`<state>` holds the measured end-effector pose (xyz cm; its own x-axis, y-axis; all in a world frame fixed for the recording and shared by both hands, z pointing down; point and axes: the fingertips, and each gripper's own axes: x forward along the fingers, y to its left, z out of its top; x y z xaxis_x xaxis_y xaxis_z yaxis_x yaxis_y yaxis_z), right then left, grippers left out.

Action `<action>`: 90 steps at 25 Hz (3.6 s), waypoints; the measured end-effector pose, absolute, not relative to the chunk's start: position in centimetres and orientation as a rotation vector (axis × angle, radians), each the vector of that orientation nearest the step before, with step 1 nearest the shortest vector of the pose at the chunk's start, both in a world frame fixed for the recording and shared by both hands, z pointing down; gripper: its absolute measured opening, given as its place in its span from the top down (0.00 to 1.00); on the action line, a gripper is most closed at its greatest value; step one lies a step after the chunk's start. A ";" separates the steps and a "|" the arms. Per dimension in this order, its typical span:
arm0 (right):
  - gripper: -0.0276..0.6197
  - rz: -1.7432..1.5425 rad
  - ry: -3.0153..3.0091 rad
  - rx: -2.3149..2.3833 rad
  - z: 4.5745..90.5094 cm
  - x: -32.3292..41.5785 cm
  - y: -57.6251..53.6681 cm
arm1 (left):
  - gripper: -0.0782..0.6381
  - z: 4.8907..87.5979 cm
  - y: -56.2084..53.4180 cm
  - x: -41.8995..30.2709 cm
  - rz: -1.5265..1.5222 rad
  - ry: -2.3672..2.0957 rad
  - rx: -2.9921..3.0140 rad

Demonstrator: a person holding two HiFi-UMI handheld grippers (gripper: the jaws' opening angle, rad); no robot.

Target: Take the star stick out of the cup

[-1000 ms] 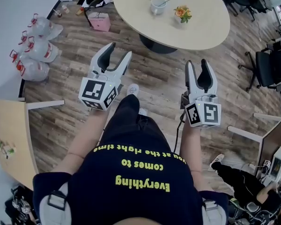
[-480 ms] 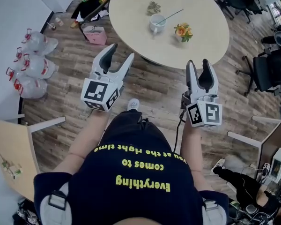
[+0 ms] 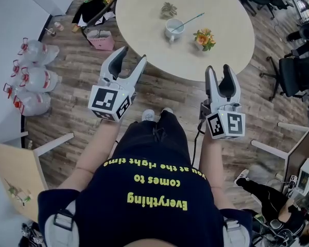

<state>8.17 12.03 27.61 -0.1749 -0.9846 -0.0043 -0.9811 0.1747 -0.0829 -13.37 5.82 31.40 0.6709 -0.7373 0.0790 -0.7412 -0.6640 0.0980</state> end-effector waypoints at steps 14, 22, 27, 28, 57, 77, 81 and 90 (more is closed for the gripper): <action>0.61 -0.123 2.478 -1.832 28.2 10.9 1.2 | 0.56 31.8 -2.3 -10.9 0.065 -1.369 2.685; 0.60 -0.112 2.544 -1.724 27.4 16.4 -6.2 | 0.56 31.3 -8.1 -5.5 0.064 -1.467 2.645; 0.60 -0.129 2.568 -1.686 27.8 18.4 -9.0 | 0.56 31.4 -10.1 -3.9 0.078 -1.512 2.625; 0.60 -0.132 2.571 -1.679 27.9 18.6 -9.5 | 0.56 31.4 -10.4 -3.7 0.083 -1.519 2.622; 0.60 -0.246 2.396 -1.955 30.9 17.9 -18.7 | 0.56 34.5 -23.9 -3.1 0.158 -1.197 2.725; 0.57 -0.374 2.531 -1.891 33.6 19.1 -20.2 | 0.56 34.8 -23.0 -1.3 0.124 -1.268 2.659; 0.57 -0.401 2.557 -1.889 34.7 19.0 -20.5 | 0.56 35.3 -23.1 -1.3 0.123 -1.272 2.657; 0.57 -0.619 2.611 -1.912 39.7 18.9 -21.3 | 0.56 37.1 -22.9 -0.6 0.169 -1.240 2.647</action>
